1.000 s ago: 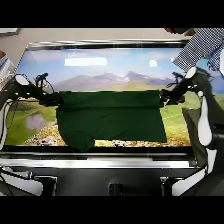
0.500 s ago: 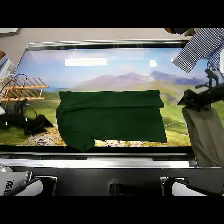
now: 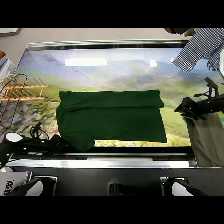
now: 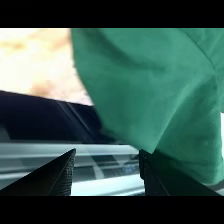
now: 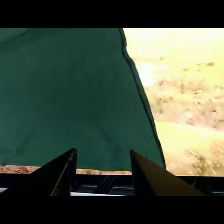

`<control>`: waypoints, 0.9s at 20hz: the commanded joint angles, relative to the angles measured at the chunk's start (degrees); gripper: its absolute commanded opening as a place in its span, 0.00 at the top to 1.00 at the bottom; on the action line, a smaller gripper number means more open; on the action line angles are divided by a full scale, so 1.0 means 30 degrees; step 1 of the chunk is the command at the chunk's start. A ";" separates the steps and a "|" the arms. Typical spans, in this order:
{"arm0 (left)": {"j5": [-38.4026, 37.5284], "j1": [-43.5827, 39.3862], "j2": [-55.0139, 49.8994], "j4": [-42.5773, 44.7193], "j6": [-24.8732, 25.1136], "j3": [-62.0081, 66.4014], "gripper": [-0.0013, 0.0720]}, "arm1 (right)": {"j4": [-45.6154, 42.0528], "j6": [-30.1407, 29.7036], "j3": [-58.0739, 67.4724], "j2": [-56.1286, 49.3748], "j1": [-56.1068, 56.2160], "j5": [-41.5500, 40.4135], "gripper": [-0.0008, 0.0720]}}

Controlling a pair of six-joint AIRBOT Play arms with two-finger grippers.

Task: Fold the clothes and pants, and hang the long-sleeved shirts on hangers.

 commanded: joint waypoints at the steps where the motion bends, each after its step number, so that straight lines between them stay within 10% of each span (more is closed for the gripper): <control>1: 0.2834 -0.2011 -0.0029 -0.1384 -0.0007 -0.0743 0.36 | 0.0517 0.0219 -0.0124 0.0095 -0.0007 0.0430 0.42; 4: 0.4182 -0.3213 -0.0663 -0.1668 -0.0226 -0.0743 0.37 | 0.0517 0.0211 -0.0124 0.0095 -0.0007 0.0780 0.42; 7: 0.4364 -0.3439 -0.0831 -0.1668 -0.0211 -0.0743 0.95 | 0.0619 0.0284 -0.0124 0.0095 -0.0007 0.0794 0.43; 18: 0.4299 -0.3439 -0.0794 -0.1661 0.0051 -0.0743 0.96 | 0.0925 -0.0321 -0.1443 -0.0772 -0.4211 0.1501 0.41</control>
